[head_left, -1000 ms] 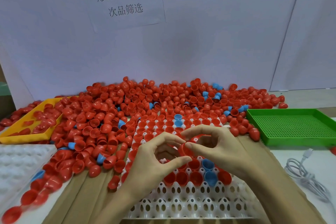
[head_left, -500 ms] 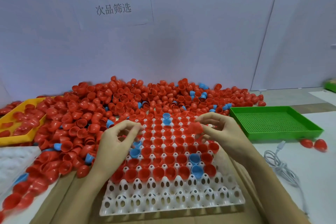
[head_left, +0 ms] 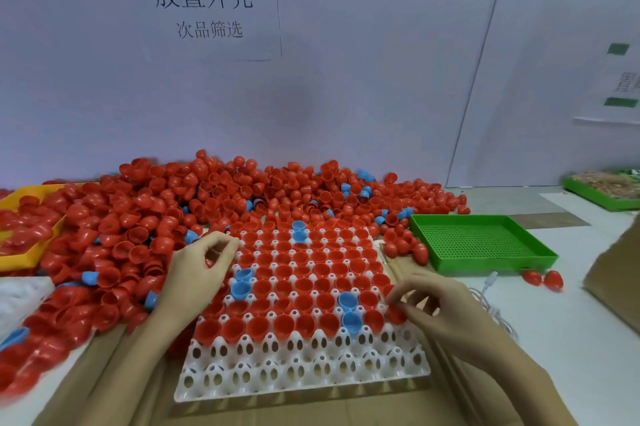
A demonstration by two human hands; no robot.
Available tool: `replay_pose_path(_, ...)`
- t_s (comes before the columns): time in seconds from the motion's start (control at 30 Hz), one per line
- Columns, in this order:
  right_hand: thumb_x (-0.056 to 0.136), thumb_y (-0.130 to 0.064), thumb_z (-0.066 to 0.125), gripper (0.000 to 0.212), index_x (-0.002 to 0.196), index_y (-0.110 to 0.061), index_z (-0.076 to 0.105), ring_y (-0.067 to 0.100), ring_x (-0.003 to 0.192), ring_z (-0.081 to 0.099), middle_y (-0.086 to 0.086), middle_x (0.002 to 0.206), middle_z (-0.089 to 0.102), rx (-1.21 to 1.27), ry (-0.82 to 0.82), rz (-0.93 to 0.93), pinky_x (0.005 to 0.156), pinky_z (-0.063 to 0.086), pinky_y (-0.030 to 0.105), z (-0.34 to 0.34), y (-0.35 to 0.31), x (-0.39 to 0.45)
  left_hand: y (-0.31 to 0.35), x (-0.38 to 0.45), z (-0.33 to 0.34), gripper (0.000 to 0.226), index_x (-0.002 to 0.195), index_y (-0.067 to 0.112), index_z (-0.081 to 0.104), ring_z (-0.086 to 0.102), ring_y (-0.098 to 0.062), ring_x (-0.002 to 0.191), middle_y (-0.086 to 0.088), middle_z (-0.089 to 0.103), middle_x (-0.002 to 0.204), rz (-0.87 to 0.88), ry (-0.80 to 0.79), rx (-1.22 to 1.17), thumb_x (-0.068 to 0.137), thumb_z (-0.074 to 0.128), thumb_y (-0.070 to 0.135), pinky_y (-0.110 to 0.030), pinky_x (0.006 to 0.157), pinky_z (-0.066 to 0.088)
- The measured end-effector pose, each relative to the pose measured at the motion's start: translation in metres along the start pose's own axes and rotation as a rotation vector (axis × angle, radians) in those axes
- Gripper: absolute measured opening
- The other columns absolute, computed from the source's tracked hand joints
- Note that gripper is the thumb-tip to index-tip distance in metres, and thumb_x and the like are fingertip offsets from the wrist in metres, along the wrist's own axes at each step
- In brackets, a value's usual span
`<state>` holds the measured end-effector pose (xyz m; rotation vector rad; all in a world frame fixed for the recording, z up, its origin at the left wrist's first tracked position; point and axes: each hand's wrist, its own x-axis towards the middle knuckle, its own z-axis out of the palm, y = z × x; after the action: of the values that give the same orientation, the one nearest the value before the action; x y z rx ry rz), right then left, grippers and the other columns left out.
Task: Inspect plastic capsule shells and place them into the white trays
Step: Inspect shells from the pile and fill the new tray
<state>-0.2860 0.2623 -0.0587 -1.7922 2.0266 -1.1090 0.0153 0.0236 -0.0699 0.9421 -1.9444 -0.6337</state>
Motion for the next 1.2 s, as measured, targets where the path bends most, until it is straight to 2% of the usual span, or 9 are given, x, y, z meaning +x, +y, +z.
replay_pose_path(0.1,0.087,0.004,0.075,0.045,0.091,-0.041,0.082,0.006,0.090,0.071,-0.023,0.100,0.075,-0.059,-0.031,-0.037,0.070,0.050,0.011,0.004,-0.001,0.001,0.003,-0.002,0.000,0.008,0.098,0.022,0.074,0.066,0.000,0.063,0.014,0.073,0.079,0.014,0.028,0.008,0.101,0.067,0.020,-0.010,0.060,0.049)
replay_pose_path(0.2,0.091,-0.007,0.079,0.036,0.096,-0.042,0.081,0.009,0.091,0.071,-0.021,0.101,0.076,-0.043,0.012,-0.046,0.069,0.051,0.012,0.002,-0.001,0.003,0.004,-0.001,-0.003,0.014,0.115,0.020,0.068,0.064,-0.010,0.054,0.008,0.073,0.082,0.034,0.082,-0.002,0.101,0.066,0.020,-0.025,0.054,0.056)
replay_pose_path(0.3,0.090,-0.013,0.082,0.032,0.098,-0.044,0.079,0.010,0.091,0.069,-0.023,0.102,0.076,-0.049,0.067,-0.044,0.069,0.051,0.012,0.003,-0.001,0.004,0.000,0.000,-0.005,0.018,0.118,0.020,0.065,0.060,-0.002,0.054,0.009,0.071,0.089,0.052,0.111,0.030,0.101,0.067,0.019,-0.013,0.050,0.048)
replay_pose_path(0.4,0.088,-0.010,0.083,0.034,0.100,-0.042,0.080,0.009,0.088,0.070,-0.025,0.099,0.076,-0.045,0.011,-0.031,0.068,0.053,0.016,0.009,0.001,0.004,-0.005,0.001,-0.002,0.024,0.123,0.016,0.063,0.066,-0.009,0.090,0.005,0.066,0.102,0.023,0.061,0.126,0.100,0.068,0.020,-0.025,0.078,0.057)
replay_pose_path(0.5,0.089,-0.011,0.081,0.032,0.103,-0.040,0.080,0.010,0.088,0.071,-0.024,0.099,0.077,-0.001,0.027,-0.018,0.068,0.056,0.019,0.008,0.002,0.008,-0.009,-0.002,0.005,0.039,0.137,0.014,0.056,0.049,-0.019,0.130,0.000,0.057,0.133,-0.039,-0.056,0.223,0.102,0.064,0.029,-0.038,0.110,0.043)
replay_pose_path(0.67,0.096,-0.007,0.072,0.027,0.104,-0.031,0.081,0.012,0.080,0.072,-0.017,0.097,0.079,0.102,0.176,0.040,0.073,0.062,0.030,0.003,0.011,0.036,-0.010,-0.006,0.013,0.059,0.159,0.020,0.033,0.030,-0.014,0.152,0.001,0.036,0.164,-0.127,-0.236,0.226,0.108,0.044,0.047,-0.038,0.124,0.028)
replay_pose_path(0.97,0.100,0.002,0.060,0.029,0.117,-0.015,0.077,0.011,0.112,0.064,-0.005,0.120,0.070,-0.212,0.314,0.014,0.104,0.055,0.038,0.031,0.038,0.122,-0.016,-0.004,0.015,0.055,0.159,0.022,0.034,0.035,-0.013,0.150,0.000,0.039,0.162,-0.144,-0.258,0.242,0.110,0.036,0.046,-0.033,0.121,0.030)
replay_pose_path(1.07,0.103,-0.001,0.056,0.035,0.128,-0.019,0.072,0.017,0.127,0.059,-0.003,0.133,0.067,-0.289,0.238,-0.008,0.111,0.050,0.037,0.037,0.039,0.151,-0.018,-0.003,0.016,0.052,0.157,0.022,0.036,0.038,-0.012,0.147,0.001,0.043,0.159,-0.135,-0.249,0.250,0.110,0.035,0.046,-0.031,0.118,0.033)
replay_pose_path(1.2,0.093,0.018,0.052,0.073,0.151,-0.026,0.054,0.021,0.148,0.044,0.000,0.158,0.051,-0.504,0.021,0.066,0.120,0.043,0.041,0.038,0.036,0.185,-0.022,-0.002,0.015,0.048,0.153,0.023,0.042,0.045,-0.011,0.140,0.002,0.050,0.153,-0.131,-0.230,0.257,0.111,0.035,0.045,-0.028,0.112,0.036)
